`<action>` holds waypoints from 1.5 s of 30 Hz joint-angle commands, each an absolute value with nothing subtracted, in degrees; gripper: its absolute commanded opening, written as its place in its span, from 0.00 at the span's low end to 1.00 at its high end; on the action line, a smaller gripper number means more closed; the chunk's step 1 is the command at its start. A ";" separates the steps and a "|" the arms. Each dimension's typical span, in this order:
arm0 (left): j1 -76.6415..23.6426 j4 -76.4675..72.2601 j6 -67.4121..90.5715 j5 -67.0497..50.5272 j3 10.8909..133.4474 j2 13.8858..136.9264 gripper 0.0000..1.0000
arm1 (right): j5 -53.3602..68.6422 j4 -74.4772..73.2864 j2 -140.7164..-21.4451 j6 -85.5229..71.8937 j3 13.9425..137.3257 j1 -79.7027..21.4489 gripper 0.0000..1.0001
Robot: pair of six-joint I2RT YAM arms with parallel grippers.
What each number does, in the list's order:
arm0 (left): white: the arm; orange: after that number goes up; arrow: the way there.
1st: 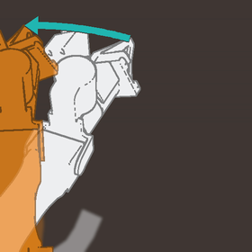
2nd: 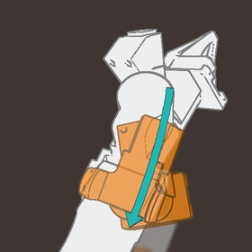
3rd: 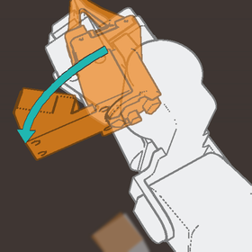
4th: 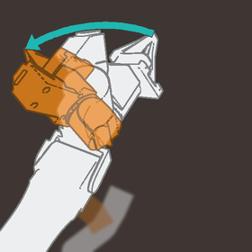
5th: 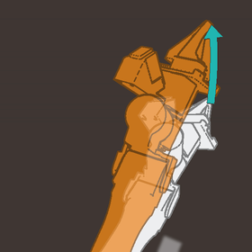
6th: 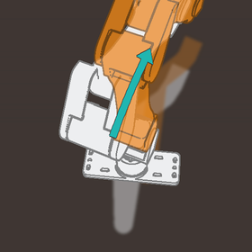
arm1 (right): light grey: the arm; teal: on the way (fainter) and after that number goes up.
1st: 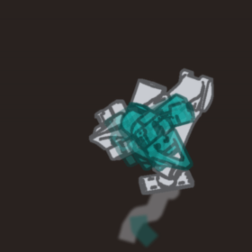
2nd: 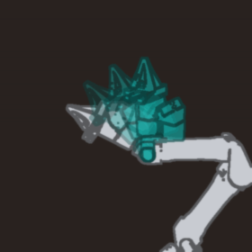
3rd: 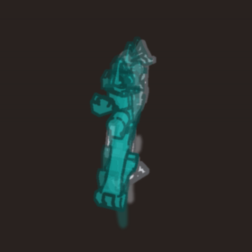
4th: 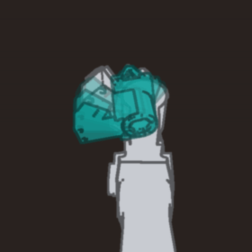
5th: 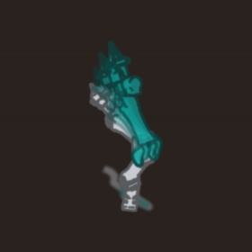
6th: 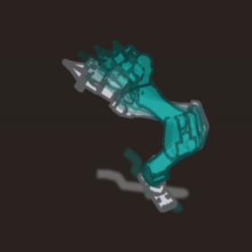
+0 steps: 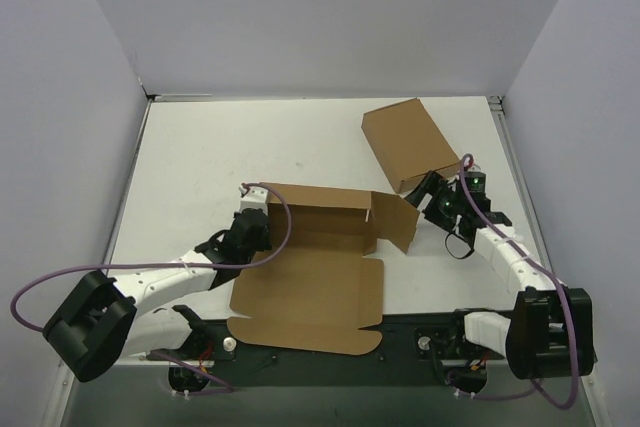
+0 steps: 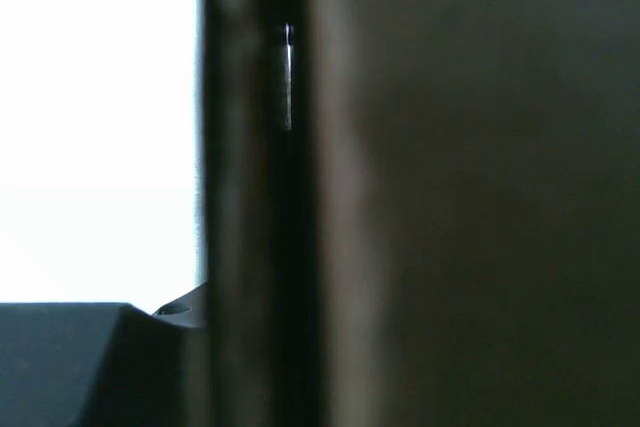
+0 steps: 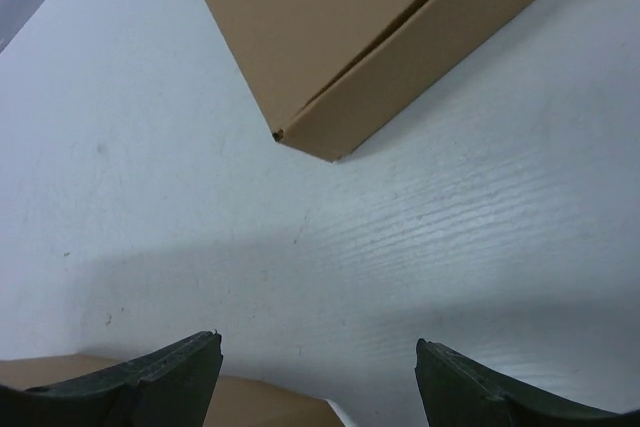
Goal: Fold the paper box
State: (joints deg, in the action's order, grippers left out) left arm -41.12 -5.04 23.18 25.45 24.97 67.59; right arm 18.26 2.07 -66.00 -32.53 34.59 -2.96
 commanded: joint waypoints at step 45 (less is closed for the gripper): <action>-29.44 -8.70 18.37 11.08 26.54 65.83 0.25 | 25.84 4.90 -29.33 -27.60 18.46 -10.28 0.88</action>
